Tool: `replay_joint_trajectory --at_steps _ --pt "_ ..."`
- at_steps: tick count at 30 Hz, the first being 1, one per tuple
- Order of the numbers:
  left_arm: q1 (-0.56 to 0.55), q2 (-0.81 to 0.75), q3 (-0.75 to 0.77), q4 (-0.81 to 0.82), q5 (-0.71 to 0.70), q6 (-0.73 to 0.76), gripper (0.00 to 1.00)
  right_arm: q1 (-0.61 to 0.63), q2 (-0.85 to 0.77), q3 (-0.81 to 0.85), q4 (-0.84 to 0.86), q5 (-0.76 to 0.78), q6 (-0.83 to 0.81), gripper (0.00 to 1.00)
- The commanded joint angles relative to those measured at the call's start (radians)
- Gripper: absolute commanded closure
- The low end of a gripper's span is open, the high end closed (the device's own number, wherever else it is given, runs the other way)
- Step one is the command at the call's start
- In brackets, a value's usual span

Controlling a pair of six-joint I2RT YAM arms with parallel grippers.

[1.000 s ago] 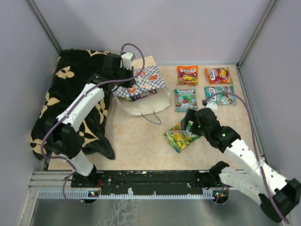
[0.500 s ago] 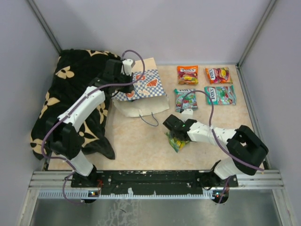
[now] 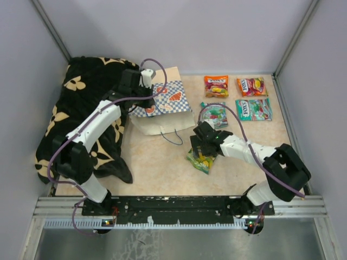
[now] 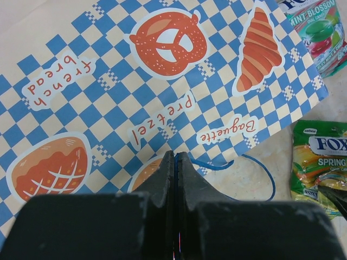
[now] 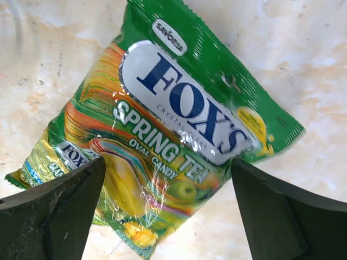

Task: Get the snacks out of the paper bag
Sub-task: Adjust the snack at the center of the board.

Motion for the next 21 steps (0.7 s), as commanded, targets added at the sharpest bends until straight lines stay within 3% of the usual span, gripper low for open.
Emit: replay_joint_trajectory --at_steps 1,4,7,8,10,12,16,21 --pt "0.005 -0.046 -0.012 0.030 0.008 -0.002 1.00 -0.004 -0.005 0.172 -0.189 0.149 -0.056 0.01" --pt "0.005 -0.055 -0.012 0.034 0.006 -0.005 1.00 -0.004 -0.121 0.219 -0.186 0.282 0.101 0.01" --pt "0.005 -0.056 -0.011 0.035 0.007 -0.007 1.00 -0.001 -0.277 0.129 -0.016 0.224 0.356 0.01" --pt "0.005 -0.054 -0.007 0.034 0.006 -0.008 1.00 0.009 -0.327 0.059 0.056 0.212 0.501 0.08" --pt "0.005 -0.045 0.003 0.022 0.004 -0.009 1.00 0.061 -0.407 -0.099 0.215 0.239 0.731 0.34" --pt "0.005 -0.041 0.014 0.009 0.005 -0.010 1.00 0.095 -0.378 -0.111 0.160 0.295 0.882 0.44" --pt "0.004 -0.043 0.011 0.012 0.020 -0.019 1.00 0.113 -0.185 0.049 -0.062 0.374 0.920 0.46" --pt "0.004 -0.044 0.005 0.003 0.011 -0.018 1.00 0.108 -0.108 0.040 -0.043 0.366 0.924 0.51"
